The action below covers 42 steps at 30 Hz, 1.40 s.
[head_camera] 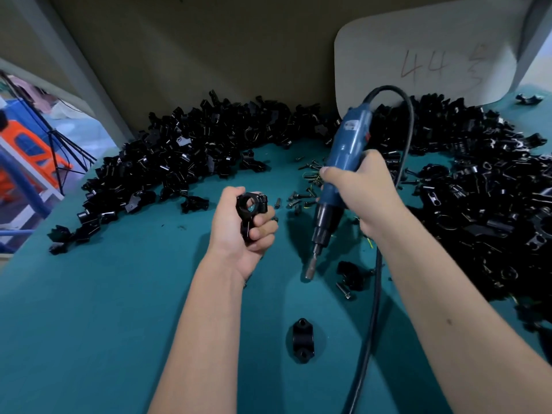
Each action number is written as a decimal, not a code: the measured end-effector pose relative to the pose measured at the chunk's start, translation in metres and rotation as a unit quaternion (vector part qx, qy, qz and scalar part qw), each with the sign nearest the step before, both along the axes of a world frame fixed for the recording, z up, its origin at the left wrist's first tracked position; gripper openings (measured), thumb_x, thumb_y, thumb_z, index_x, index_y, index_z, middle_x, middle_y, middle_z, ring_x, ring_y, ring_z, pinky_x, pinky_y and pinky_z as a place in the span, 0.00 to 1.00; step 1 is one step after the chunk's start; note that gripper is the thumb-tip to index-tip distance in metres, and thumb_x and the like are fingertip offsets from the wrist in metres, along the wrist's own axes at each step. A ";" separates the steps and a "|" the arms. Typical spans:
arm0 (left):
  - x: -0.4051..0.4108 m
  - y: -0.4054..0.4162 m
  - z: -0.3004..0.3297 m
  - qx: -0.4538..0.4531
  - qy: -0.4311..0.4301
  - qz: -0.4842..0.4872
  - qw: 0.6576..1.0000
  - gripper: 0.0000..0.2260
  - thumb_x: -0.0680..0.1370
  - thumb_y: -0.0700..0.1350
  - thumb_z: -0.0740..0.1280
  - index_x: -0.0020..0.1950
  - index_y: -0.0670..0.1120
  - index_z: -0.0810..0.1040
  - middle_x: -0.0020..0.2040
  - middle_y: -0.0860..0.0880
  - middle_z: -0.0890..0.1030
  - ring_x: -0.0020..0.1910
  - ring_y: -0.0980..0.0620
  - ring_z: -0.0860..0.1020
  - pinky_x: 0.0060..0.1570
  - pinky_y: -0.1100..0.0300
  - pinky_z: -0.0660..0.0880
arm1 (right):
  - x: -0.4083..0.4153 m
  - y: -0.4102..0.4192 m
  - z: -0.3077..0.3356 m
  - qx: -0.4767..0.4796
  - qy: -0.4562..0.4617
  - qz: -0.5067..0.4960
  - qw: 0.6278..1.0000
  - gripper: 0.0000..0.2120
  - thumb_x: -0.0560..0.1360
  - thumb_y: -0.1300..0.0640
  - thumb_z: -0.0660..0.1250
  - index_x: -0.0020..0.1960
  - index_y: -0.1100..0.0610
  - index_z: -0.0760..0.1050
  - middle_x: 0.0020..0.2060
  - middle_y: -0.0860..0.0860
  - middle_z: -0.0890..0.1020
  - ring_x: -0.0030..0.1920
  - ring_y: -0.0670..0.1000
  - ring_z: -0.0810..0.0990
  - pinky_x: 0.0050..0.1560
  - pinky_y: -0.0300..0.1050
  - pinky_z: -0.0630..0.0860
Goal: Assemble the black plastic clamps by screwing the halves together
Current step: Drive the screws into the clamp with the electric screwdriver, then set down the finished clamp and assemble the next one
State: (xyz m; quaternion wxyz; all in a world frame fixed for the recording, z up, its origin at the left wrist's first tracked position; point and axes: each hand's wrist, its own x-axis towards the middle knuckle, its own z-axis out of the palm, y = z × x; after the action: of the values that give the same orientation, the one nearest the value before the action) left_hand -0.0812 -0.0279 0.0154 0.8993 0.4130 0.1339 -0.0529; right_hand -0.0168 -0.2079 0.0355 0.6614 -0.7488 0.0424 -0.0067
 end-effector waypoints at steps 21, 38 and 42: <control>0.012 -0.086 0.022 0.277 -0.020 0.032 0.960 0.35 0.82 0.72 0.47 0.53 0.45 0.81 0.42 0.46 0.82 0.34 0.50 0.80 0.30 0.56 0.78 | -0.015 -0.027 0.026 -0.247 -0.220 0.174 0.928 0.09 0.77 0.47 0.74 0.42 0.50 0.84 0.33 0.48 0.83 0.33 0.44 0.76 0.38 0.42 0.73; 0.060 -0.254 0.036 0.627 -0.273 -0.063 0.727 0.25 0.86 0.56 0.56 0.37 0.42 0.76 0.31 0.49 0.75 0.36 0.45 0.75 0.38 0.51 0.70 | 0.031 -0.222 0.084 -0.484 -0.096 -0.125 0.860 0.11 0.75 0.53 0.73 0.35 0.50 0.78 0.32 0.46 0.78 0.42 0.54 0.76 0.46 0.42 0.69; 0.083 -0.249 0.033 0.610 -0.215 -0.081 0.758 0.22 0.84 0.52 0.62 0.40 0.37 0.81 0.35 0.40 0.83 0.37 0.40 0.81 0.38 0.52 0.78 | 0.084 -0.207 0.073 -0.563 -0.075 -0.074 0.819 0.07 0.75 0.62 0.66 0.44 0.53 0.81 0.44 0.56 0.84 0.51 0.61 0.81 0.50 0.46 0.77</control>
State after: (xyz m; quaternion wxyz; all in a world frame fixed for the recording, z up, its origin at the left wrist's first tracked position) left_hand 0.0015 -0.2769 0.0482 0.4543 0.8841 -0.0932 0.0578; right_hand 0.0673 -0.4149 0.1086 0.1228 -0.9826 0.0368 -0.1347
